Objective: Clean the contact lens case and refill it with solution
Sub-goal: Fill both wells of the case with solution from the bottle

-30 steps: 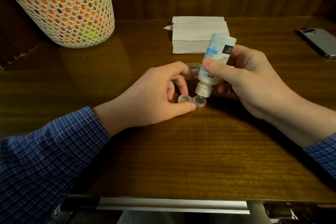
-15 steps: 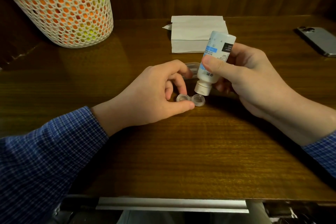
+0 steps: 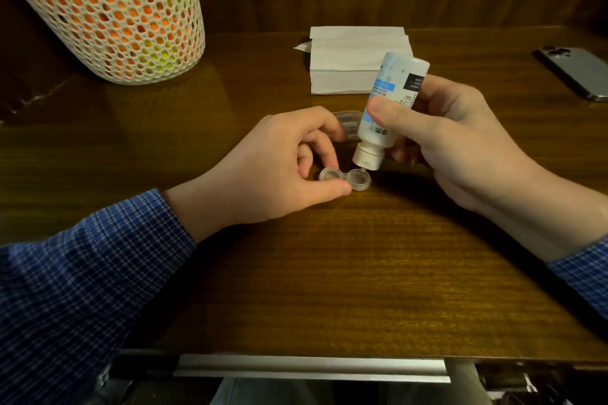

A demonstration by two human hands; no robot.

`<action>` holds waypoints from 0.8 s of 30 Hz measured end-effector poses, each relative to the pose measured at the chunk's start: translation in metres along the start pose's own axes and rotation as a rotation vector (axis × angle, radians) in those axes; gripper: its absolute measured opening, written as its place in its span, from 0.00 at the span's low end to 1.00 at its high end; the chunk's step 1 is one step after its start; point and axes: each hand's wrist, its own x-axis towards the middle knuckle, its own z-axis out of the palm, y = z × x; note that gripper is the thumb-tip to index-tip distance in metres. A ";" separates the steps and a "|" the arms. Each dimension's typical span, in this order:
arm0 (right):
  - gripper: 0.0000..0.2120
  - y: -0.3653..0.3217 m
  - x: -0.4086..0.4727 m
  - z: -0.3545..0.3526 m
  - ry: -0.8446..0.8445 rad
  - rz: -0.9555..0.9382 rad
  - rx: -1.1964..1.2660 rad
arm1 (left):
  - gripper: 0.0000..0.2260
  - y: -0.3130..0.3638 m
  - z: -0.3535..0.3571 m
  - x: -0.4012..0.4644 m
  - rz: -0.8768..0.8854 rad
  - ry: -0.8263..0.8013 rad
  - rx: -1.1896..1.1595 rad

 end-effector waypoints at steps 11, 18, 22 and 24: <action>0.09 0.004 0.002 -0.002 0.000 -0.011 0.011 | 0.22 0.000 0.000 0.000 -0.018 -0.008 -0.014; 0.13 0.007 0.004 -0.002 0.002 -0.017 0.013 | 0.22 0.000 0.001 0.000 -0.017 -0.011 -0.013; 0.13 0.008 0.005 -0.003 0.006 -0.018 0.017 | 0.22 0.000 0.000 0.000 -0.016 -0.011 -0.010; 0.14 0.009 0.005 -0.003 0.005 -0.011 0.017 | 0.22 0.000 0.000 0.000 -0.016 -0.014 -0.007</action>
